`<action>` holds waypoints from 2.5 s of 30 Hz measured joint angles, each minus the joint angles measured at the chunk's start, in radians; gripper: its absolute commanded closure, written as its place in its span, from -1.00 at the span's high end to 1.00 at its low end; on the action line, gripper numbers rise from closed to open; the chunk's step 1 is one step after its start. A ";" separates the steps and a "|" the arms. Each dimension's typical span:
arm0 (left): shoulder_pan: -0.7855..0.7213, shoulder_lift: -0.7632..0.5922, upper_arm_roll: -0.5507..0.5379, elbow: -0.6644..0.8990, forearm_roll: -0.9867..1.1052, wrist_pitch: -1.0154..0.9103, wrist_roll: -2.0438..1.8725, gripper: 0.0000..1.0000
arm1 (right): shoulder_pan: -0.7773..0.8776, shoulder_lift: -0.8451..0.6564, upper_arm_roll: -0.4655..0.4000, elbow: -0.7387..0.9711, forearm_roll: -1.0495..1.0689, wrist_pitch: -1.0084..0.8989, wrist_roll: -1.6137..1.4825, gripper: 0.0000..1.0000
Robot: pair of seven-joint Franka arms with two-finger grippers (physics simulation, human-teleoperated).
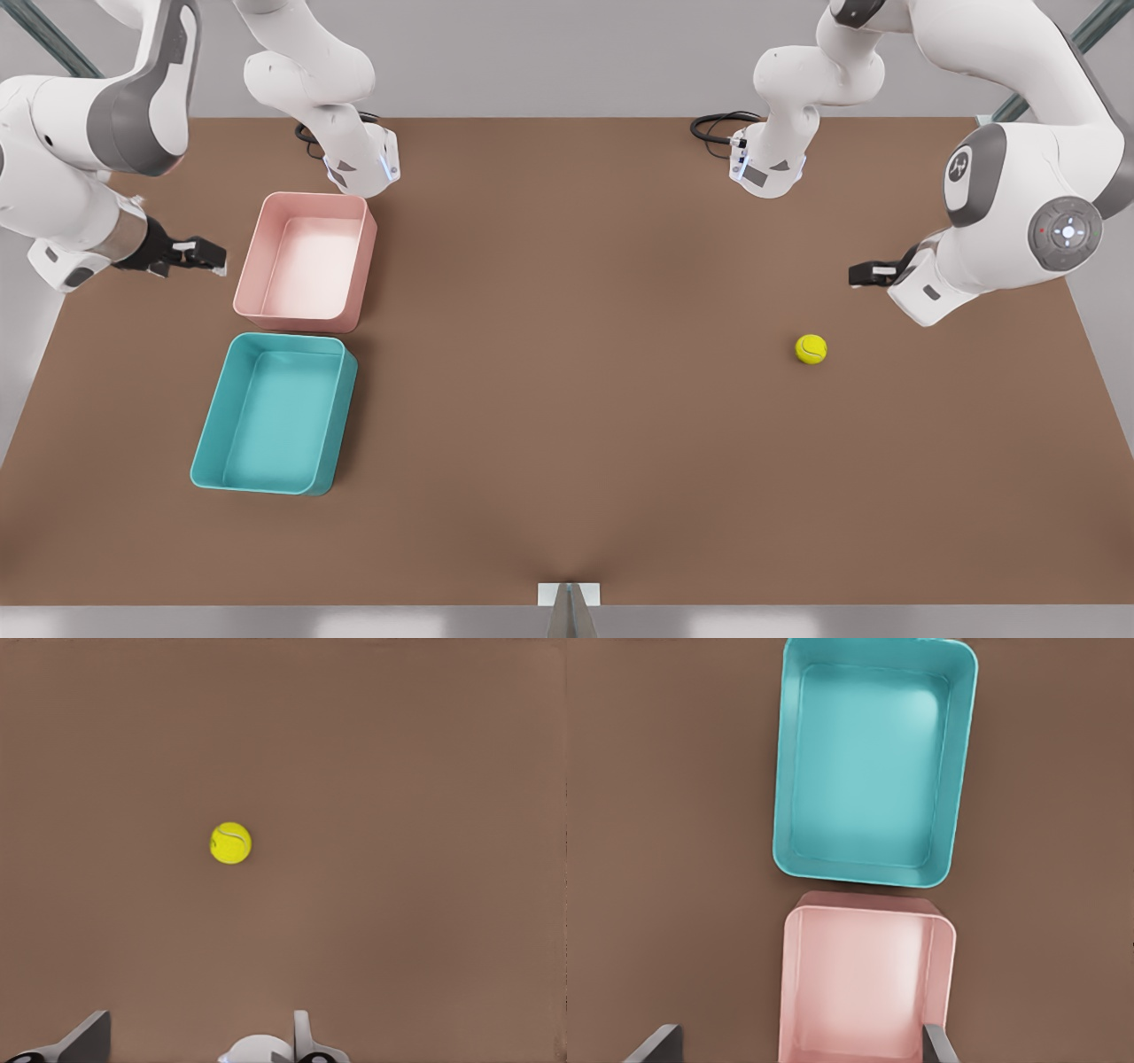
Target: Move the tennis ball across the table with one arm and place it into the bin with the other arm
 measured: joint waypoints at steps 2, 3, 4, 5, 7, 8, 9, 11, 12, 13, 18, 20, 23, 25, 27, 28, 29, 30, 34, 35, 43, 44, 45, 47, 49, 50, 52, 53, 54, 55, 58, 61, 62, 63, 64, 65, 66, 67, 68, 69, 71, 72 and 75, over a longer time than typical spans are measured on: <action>0.000 0.001 0.000 -0.004 -0.004 0.010 -0.004 0.53 | -0.011 0.003 -0.001 0.000 0.000 0.021 -0.005 1.00; 0.000 0.001 0.001 -0.026 -0.004 0.013 -0.004 -0.25 | -0.016 0.004 -0.001 -0.001 0.001 0.029 -0.008 1.00; -0.003 0.002 0.009 -0.066 -0.001 0.020 0.005 -0.57 | -0.020 0.005 -0.003 -0.004 0.002 0.037 -0.010 1.00; -0.003 0.002 0.032 -0.133 0.005 0.049 0.026 -0.57 | -0.025 0.006 -0.003 -0.006 0.002 0.043 -0.012 1.00; 0.032 0.015 0.090 -0.292 0.021 0.171 0.111 -0.57 | -0.032 0.009 -0.003 -0.009 0.003 0.054 -0.016 1.00; 0.057 0.027 0.104 -0.351 0.025 0.245 0.179 -0.57 | -0.035 0.010 -0.003 -0.011 0.003 0.058 -0.018 1.00; 0.075 0.035 0.111 -0.421 0.028 0.322 0.259 -0.57 | -0.038 0.010 -0.003 -0.011 0.003 0.062 -0.020 1.00; 0.120 0.047 0.117 -0.589 0.026 0.492 0.437 -0.57 | -0.040 0.011 -0.004 -0.013 0.004 0.068 -0.023 1.00; 0.140 0.058 0.118 -0.657 0.024 0.577 0.530 -0.57 | -0.040 0.011 -0.004 -0.014 0.004 0.070 -0.024 1.00; 0.150 0.076 0.119 -0.697 0.022 0.654 0.624 -0.57 | -0.039 0.012 -0.004 -0.015 0.004 0.072 -0.026 1.00; 0.214 0.154 0.119 -0.737 0.021 0.916 1.079 -0.57 | -0.021 0.017 -0.004 -0.020 0.005 0.080 -0.032 1.00; 0.214 0.160 0.118 -0.752 0.022 0.972 1.234 -0.57 | -0.007 0.018 -0.004 -0.024 0.005 0.083 -0.034 1.00; 0.211 0.176 0.115 -0.792 0.036 1.026 1.403 -0.57 | 0.018 0.022 -0.005 -0.026 0.006 0.087 -0.036 1.00; 0.210 0.187 0.113 -0.802 0.072 1.043 1.473 -0.57 | 0.037 0.023 -0.005 -0.026 0.006 0.088 -0.038 1.00; 0.208 0.206 0.112 -0.804 0.103 1.055 1.525 -0.57 | 0.056 0.023 -0.005 -0.028 0.006 0.089 -0.040 1.00; 0.205 0.216 0.111 -0.805 0.114 1.059 1.548 -0.57 | 0.064 0.023 -0.005 -0.029 0.006 0.090 -0.040 1.00; 0.203 0.221 0.111 -0.805 0.122 1.060 1.566 -0.57 | 0.072 0.023 -0.005 -0.030 0.006 0.090 -0.041 1.00; 0.201 0.224 0.110 -0.805 0.128 1.057 1.583 -0.57 | 0.079 0.024 -0.005 -0.030 0.006 0.090 -0.042 1.00; 0.170 0.232 0.110 -0.801 0.149 1.043 1.639 -0.57 | 0.096 0.026 -0.005 -0.031 0.006 0.091 -0.044 1.00; 0.159 0.238 0.110 -0.798 0.158 1.045 1.651 -0.57 | 0.097 0.026 -0.005 -0.031 0.006 0.092 -0.044 1.00; 0.156 0.269 0.110 -0.795 0.183 1.071 1.739 -0.57 | 0.063 0.030 -0.005 -0.031 0.006 0.092 -0.048 1.00; 0.152 0.269 0.110 -0.795 0.183 1.071 1.747 -0.57 | 0.056 0.031 -0.005 -0.031 0.006 0.092 -0.048 1.00; 0.148 0.269 0.110 -0.794 0.183 1.072 1.753 -0.57 | 0.049 0.032 -0.005 -0.031 0.006 0.093 -0.049 1.00; 0.144 0.270 0.110 -0.781 0.184 1.076 1.765 -0.57 | 0.037 0.033 -0.005 -0.031 0.006 0.094 -0.050 1.00; 0.144 0.269 0.110 -0.774 0.184 1.079 1.776 -0.57 | 0.028 0.034 -0.005 -0.031 0.006 0.094 -0.050 1.00; 0.145 0.268 0.110 -0.771 0.184 1.080 1.781 -0.57 | 0.025 0.033 -0.005 -0.031 0.006 0.094 -0.051 1.00; 0.146 0.266 0.109 -0.769 0.180 1.082 1.790 -0.57 | 0.022 0.032 -0.005 -0.031 0.006 0.095 -0.051 1.00; 0.145 0.266 0.109 -0.769 0.176 1.083 1.794 -0.57 | 0.022 0.032 -0.005 -0.031 0.006 0.095 -0.051 1.00; 0.145 0.266 0.109 -0.770 0.172 1.083 1.797 -0.57 | 0.023 0.033 -0.005 -0.031 0.006 0.095 -0.052 1.00; 0.144 0.266 0.109 -0.771 0.169 1.084 1.800 -0.57 | 0.025 0.033 -0.005 -0.031 0.006 0.095 -0.052 1.00; 0.122 0.267 0.108 -0.772 0.157 1.083 1.799 -0.57 | 0.035 0.034 -0.005 -0.031 0.007 0.096 -0.053 1.00; 0.042 0.264 0.012 -0.770 0.133 1.081 1.748 -0.57 | 0.047 0.035 -0.005 -0.031 0.007 0.097 -0.053 1.00; 0.023 0.263 -0.050 -0.765 0.127 1.081 1.714 -0.57 | 0.051 0.035 -0.005 -0.032 0.007 0.097 -0.054 1.00; 0.011 0.262 -0.114 -0.759 0.122 1.081 1.672 -0.57 | 0.055 0.035 -0.005 -0.032 0.007 0.097 -0.054 1.00; 0.003 0.261 -0.171 -0.737 0.114 1.078 1.621 -0.57 | 0.057 0.035 -0.005 -0.032 0.007 0.097 -0.054 1.00; 0.000 0.259 -0.204 -0.705 0.098 1.064 1.571 -0.57 | 0.060 0.035 -0.005 -0.032 0.007 0.098 -0.054 1.00; 0.002 0.258 -0.222 -0.684 0.090 1.050 1.524 -0.57 | 0.062 0.035 -0.005 -0.032 0.007 0.098 -0.055 1.00; 0.006 0.258 -0.229 -0.668 0.090 1.035 1.479 -0.57 | 0.062 0.036 -0.005 -0.032 0.007 0.098 -0.055 1.00; 0.005 0.257 -0.221 -0.604 0.092 0.994 1.436 -0.55 | 0.062 0.037 -0.005 -0.032 0.007 0.098 -0.055 1.00; 0.005 0.248 -0.178 -0.482 0.094 0.918 1.389 -0.25 | 0.062 0.038 -0.005 -0.032 0.007 0.098 -0.056 1.00; -0.002 0.129 -0.061 -0.306 0.088 0.739 1.263 1.00 | 0.059 0.038 -0.005 -0.032 0.008 0.099 -0.056 1.00; -0.012 0.084 0.001 -0.178 0.060 0.629 1.190 1.00 | 0.057 0.038 -0.005 -0.033 0.008 0.099 -0.057 1.00; -0.022 0.123 0.058 0.122 0.030 0.330 1.009 1.00 | 0.049 0.038 -0.005 -0.034 0.008 0.100 -0.058 1.00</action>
